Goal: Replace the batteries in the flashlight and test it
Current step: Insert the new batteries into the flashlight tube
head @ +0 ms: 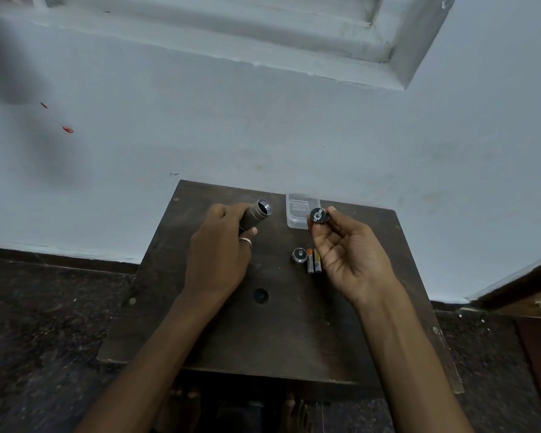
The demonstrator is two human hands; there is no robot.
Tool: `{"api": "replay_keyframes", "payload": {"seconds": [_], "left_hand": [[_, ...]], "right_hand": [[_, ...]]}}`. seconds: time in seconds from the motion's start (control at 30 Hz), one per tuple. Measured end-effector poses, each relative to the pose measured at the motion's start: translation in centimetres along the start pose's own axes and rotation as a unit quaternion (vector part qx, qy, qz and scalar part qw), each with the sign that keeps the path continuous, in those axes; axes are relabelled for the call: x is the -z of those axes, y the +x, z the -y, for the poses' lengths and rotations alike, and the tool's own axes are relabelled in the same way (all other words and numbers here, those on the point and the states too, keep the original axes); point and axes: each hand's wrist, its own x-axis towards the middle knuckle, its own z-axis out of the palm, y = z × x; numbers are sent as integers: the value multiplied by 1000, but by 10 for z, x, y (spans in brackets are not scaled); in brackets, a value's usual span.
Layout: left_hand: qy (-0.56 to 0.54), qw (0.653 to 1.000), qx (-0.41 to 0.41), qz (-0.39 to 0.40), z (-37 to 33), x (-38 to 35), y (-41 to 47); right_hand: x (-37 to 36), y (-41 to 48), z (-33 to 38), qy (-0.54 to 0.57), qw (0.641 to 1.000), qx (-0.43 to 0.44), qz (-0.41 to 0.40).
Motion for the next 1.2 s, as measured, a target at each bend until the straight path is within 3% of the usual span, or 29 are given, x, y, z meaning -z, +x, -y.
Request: {"api": "replay_keyframes", "payload": {"seconds": [0.53, 0.87, 1.2], "left_hand": [[4, 998, -59, 35, -6, -4, 0], [16, 997, -57, 44, -6, -3, 0], [2, 998, -54, 45, -6, -5, 0]], "right_hand": [[-6, -5, -13, -209, 964, 164, 33], [-10, -9, -18, -381, 884, 270, 14], [-9, -10, -14, -469, 823, 320, 32]]}}
